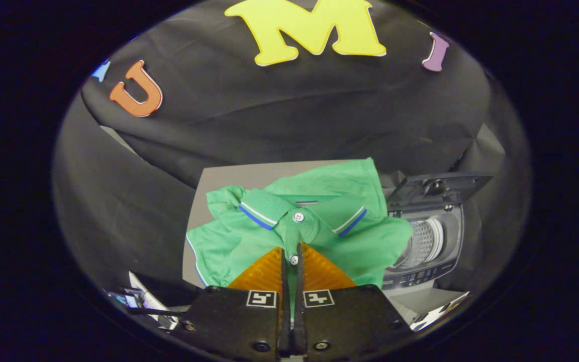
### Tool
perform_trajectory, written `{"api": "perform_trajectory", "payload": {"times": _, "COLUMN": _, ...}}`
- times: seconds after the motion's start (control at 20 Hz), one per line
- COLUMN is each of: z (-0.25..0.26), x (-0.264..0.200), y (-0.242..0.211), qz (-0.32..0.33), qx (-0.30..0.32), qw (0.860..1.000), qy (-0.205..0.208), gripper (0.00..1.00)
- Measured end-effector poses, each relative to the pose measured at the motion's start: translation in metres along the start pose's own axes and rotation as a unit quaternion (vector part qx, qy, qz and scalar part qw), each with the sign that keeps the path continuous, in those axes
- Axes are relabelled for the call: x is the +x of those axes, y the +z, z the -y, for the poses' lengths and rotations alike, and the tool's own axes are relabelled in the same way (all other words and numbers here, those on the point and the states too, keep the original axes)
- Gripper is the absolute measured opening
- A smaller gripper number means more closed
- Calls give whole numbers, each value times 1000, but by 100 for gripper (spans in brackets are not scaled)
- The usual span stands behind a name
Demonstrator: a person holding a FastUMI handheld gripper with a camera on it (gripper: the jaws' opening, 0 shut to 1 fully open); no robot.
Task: Put the clothes into the washing machine and then close the washing machine lid.
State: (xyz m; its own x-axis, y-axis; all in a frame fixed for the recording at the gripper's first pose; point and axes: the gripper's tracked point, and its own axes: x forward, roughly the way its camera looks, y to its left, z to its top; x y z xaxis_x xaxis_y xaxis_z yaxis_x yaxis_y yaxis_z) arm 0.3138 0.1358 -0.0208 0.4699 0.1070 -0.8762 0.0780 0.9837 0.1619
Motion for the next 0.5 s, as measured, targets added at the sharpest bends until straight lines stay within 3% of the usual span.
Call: {"api": "perform_trajectory", "payload": {"times": 0.5, "z": 39, "x": -27, "y": -5, "qz": 26, "qx": 43, "qw": 999, "qy": 5, "gripper": 7}}
